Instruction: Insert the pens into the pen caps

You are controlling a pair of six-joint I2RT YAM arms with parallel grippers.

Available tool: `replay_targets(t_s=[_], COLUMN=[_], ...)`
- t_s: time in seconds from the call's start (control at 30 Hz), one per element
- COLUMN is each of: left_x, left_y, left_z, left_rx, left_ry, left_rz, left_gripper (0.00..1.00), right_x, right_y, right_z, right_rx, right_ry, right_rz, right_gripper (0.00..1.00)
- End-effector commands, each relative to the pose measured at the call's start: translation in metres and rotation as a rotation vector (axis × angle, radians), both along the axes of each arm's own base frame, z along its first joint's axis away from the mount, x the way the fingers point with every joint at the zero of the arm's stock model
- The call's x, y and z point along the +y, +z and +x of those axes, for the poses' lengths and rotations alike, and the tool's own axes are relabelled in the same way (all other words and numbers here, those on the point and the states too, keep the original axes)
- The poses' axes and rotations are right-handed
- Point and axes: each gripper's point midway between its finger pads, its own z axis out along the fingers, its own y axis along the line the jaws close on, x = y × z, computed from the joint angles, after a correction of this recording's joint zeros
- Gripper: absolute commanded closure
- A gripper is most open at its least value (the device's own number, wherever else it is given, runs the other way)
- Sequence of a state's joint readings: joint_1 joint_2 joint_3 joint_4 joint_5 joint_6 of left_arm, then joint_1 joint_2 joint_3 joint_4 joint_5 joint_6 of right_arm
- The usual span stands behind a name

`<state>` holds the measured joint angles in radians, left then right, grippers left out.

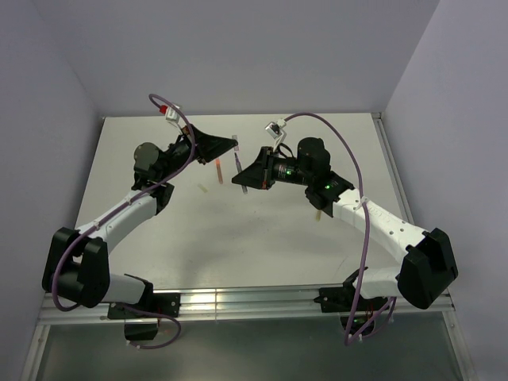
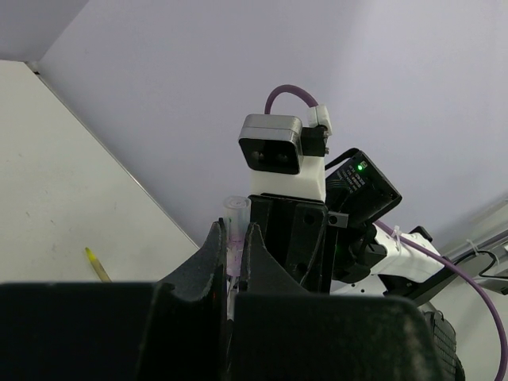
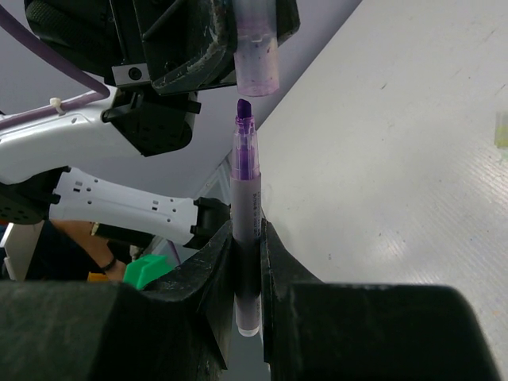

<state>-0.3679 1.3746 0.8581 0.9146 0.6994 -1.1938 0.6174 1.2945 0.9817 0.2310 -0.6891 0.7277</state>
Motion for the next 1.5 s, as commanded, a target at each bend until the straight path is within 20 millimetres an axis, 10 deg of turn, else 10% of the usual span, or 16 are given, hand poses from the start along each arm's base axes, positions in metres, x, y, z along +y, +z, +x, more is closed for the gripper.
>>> replay_targets(t_s=[0.0, 1.47], left_x=[0.003, -0.001], left_y=[0.028, 0.006], left_z=[-0.010, -0.007], left_rx=[-0.097, -0.043], left_ry=[0.005, 0.000], left_rz=[-0.026, 0.012], left_gripper=[1.00, 1.00], right_x=[0.000, -0.006], right_y=[0.026, 0.036], right_z=[0.000, 0.002], right_rx=[-0.082, -0.117], right_ry=[-0.006, -0.040], right_rz=[0.037, 0.027], right_gripper=[1.00, 1.00])
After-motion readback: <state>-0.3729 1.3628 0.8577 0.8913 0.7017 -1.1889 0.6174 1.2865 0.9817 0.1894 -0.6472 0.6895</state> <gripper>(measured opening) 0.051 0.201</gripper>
